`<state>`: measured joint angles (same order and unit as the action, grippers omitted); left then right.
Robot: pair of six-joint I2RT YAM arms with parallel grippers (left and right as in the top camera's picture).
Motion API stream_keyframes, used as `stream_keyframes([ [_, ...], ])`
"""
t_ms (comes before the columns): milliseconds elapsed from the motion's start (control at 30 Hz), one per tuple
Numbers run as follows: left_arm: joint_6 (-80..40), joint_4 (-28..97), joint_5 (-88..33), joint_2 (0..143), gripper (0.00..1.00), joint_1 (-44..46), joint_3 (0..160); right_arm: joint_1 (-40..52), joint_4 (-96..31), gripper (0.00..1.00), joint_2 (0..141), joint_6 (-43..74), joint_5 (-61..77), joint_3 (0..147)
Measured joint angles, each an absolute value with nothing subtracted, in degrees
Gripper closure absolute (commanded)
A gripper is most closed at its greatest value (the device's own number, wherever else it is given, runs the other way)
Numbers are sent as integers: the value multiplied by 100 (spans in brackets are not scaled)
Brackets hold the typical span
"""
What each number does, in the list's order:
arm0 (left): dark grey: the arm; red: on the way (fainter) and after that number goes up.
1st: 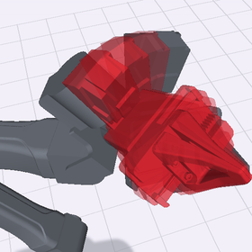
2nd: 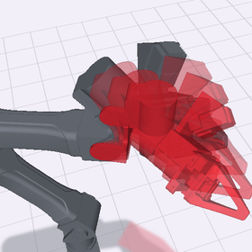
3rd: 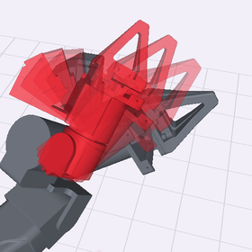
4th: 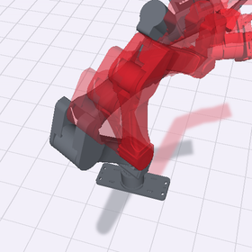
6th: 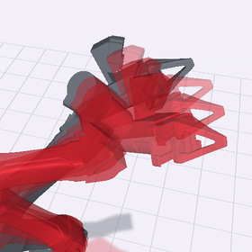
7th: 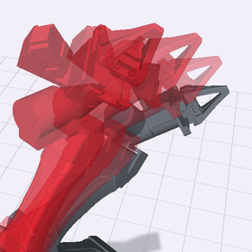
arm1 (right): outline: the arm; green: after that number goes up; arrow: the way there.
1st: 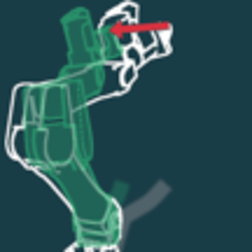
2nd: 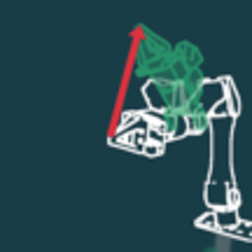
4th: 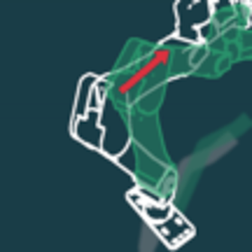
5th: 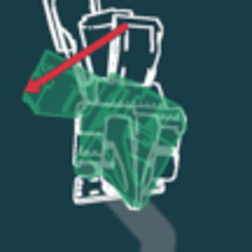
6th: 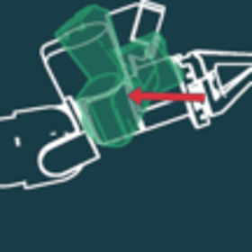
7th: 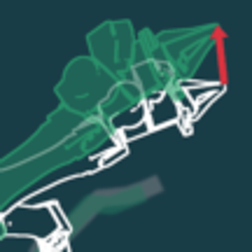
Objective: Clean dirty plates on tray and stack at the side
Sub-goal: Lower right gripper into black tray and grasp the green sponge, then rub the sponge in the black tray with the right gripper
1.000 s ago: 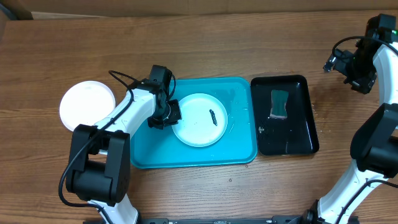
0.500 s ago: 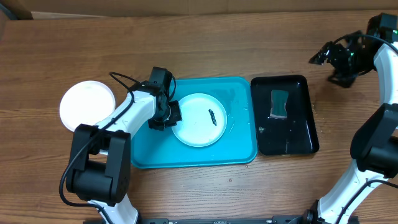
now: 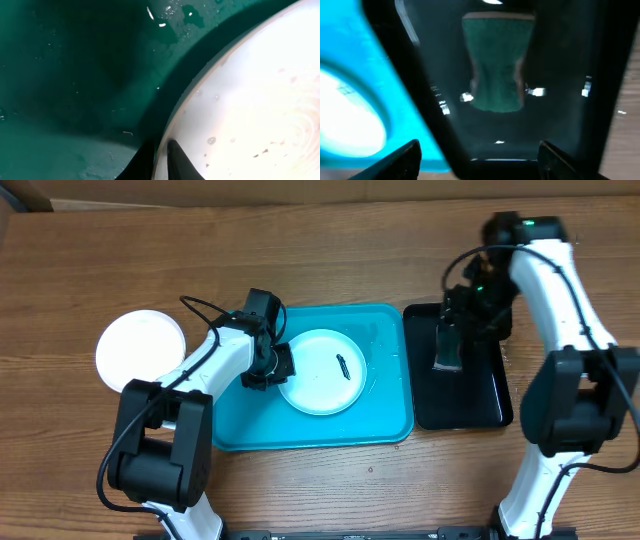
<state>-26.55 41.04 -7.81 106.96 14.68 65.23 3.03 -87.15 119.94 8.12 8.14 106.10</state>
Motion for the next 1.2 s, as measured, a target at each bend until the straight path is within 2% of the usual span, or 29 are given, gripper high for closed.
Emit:
stream_keyframes([
  [300,-2655,4084,-766,10696,87,1503,6523,718,-7594,20,11983,1358,-231,9489],
  [367,-2655,4082,-766,10696,87,1503,6521,722,-7177,24,11983,1391,-257,9148],
  [400,-2655,4082,-766,10696,87,1503,6521,722,-7013,32,11983,1396,-255,9004],
  [433,-2655,4080,-766,10696,86,1503,6521,722,-6838,55,11983,1413,-237,8873],
  [467,-2655,4075,-766,10696,85,1503,6521,720,-6692,96,11983,1354,-193,8729],
  [567,-2655,4071,-764,10696,83,1503,6519,720,-6445,96,11983,1315,-5,8447],
  [600,-2655,4069,-764,10696,83,1503,6519,722,-6427,92,11983,1326,32,8420],
  [633,-2655,4066,-764,10696,83,1503,6519,722,-6431,80,11983,1302,64,8412],
  [700,-2655,4064,-764,10696,83,1505,6519,722,-6501,50,11972,1245,108,8414],
  [867,-2655,4064,-762,10696,83,1535,6519,716,-6904,3,11972,1216,158,8556],
  [900,-2655,4064,-764,10696,83,1540,6519,716,-6886,0,11972,1205,161,8615],
  [1033,-2655,4062,-760,10696,83,1568,6519,716,-6663,2,11972,1166,110,8733],
  [1067,-2655,4064,-755,10696,83,1568,6519,716,-6608,4,11972,1170,97,8733],
  [1100,-2655,4062,-746,10696,83,1568,6519,716,-6573,12,11972,1170,89,8731],
  [1133,-2655,4062,-742,10696,82,1568,6519,716,-6501,27,11972,1142,78,8724],
  [1167,-2655,4062,-744,10696,83,1568,6519,716,-6401,75,11972,1138,73,8707],
  [1200,-2655,4064,-744,10696,83,1573,6519,716,-6337,96,11966,1149,67,8674],
])
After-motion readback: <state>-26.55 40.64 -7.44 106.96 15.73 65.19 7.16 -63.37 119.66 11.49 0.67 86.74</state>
